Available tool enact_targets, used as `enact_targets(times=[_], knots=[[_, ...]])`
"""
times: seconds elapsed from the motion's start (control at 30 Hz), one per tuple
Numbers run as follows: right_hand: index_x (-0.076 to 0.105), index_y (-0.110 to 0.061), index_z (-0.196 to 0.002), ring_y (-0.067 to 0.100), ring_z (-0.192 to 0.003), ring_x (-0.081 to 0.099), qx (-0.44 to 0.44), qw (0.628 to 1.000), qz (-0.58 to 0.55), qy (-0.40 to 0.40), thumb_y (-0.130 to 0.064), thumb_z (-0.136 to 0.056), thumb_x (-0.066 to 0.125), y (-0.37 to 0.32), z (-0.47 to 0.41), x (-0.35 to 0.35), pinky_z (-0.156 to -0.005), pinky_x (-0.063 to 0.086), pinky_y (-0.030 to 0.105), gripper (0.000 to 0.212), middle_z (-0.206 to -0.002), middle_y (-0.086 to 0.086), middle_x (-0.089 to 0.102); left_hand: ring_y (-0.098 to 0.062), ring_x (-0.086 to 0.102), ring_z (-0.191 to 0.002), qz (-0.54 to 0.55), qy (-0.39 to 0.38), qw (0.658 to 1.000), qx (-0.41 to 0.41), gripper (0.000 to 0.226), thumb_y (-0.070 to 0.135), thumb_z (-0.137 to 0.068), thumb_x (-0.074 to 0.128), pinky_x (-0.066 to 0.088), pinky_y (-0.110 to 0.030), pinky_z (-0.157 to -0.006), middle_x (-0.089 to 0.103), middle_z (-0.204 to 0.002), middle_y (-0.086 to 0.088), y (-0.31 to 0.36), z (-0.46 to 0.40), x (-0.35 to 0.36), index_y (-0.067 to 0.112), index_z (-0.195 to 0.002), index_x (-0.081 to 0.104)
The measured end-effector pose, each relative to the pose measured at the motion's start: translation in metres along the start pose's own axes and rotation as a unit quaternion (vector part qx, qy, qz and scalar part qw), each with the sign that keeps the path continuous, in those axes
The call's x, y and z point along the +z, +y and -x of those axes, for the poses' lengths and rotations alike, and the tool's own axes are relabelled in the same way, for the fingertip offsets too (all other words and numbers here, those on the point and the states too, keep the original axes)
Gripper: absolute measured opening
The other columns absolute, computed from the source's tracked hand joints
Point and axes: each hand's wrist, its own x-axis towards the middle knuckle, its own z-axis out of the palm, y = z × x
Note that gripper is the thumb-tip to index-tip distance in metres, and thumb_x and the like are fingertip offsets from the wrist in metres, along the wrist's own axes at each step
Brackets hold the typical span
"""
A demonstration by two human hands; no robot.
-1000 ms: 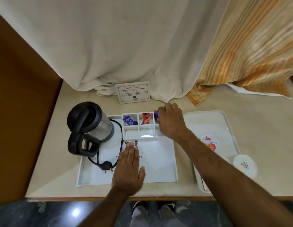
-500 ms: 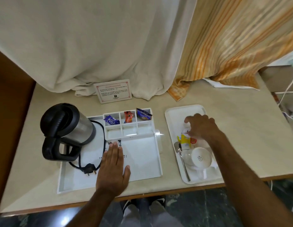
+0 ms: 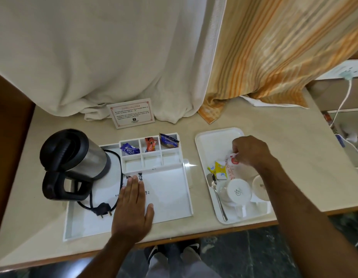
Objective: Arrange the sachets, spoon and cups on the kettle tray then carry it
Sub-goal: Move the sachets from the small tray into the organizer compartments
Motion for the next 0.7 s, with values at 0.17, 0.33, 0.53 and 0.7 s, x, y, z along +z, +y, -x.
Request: enact_targets(times=[0.17, 0.33, 0.53, 0.7], knots=[[0.06, -0.024, -0.079, 0.032, -0.089, 0.063, -0.036, 0.984, -0.107, 0.137, -0.032, -0.076, 0.071, -0.029, 0.015, -0.024, -0.065, 0.039, 0.029, 0.014, -0.087, 0.005, 0.07, -0.028, -0.004, -0.153, 0.007, 0.003, 1.0, -0.001, 0.081, 0.046, -0.094, 0.036, 0.004, -0.043, -0.122, 0.002, -0.165, -0.017, 0.001, -0.001, -0.002, 0.004, -0.155, 0.004], [0.07, -0.026, -0.101, 0.024, -0.088, 0.066, -0.19, 0.923, -0.302, 0.142, -0.028, -0.08, 0.066, -0.138, 0.045, -0.032, -0.074, 0.052, 0.035, 0.021, -0.095, -0.001, 0.075, -0.028, -0.005, -0.152, 0.012, -0.002, 1.0, -0.006, 0.081, 0.046, -0.094, 0.037, 0.01, -0.047, -0.121, 0.003, -0.165, -0.018, 0.004, 0.0, -0.01, 0.003, -0.155, 0.006], [0.07, -0.022, -0.097, 0.027, -0.098, 0.061, -0.262, 0.95, -0.086, 0.145, -0.013, -0.08, 0.062, -0.229, 0.039, 0.005, -0.071, 0.051, 0.035, 0.021, -0.102, 0.003, 0.068, -0.029, -0.001, -0.152, 0.021, 0.01, 1.0, 0.0, 0.08, 0.042, -0.092, 0.041, 0.011, -0.048, -0.123, 0.008, -0.164, -0.018, 0.006, 0.0, -0.011, 0.0, -0.154, 0.013], [0.068, -0.018, -0.101, 0.028, -0.096, 0.061, -0.25, 0.96, -0.008, 0.121, -0.008, -0.076, 0.066, -0.234, 0.03, 0.028, -0.066, 0.045, 0.033, 0.027, -0.098, 0.008, 0.07, -0.027, -0.002, -0.153, 0.017, 0.01, 1.0, -0.011, 0.079, 0.046, -0.093, 0.038, 0.008, -0.046, -0.122, 0.007, -0.164, -0.015, 0.006, 0.0, -0.007, 0.004, -0.155, 0.012]])
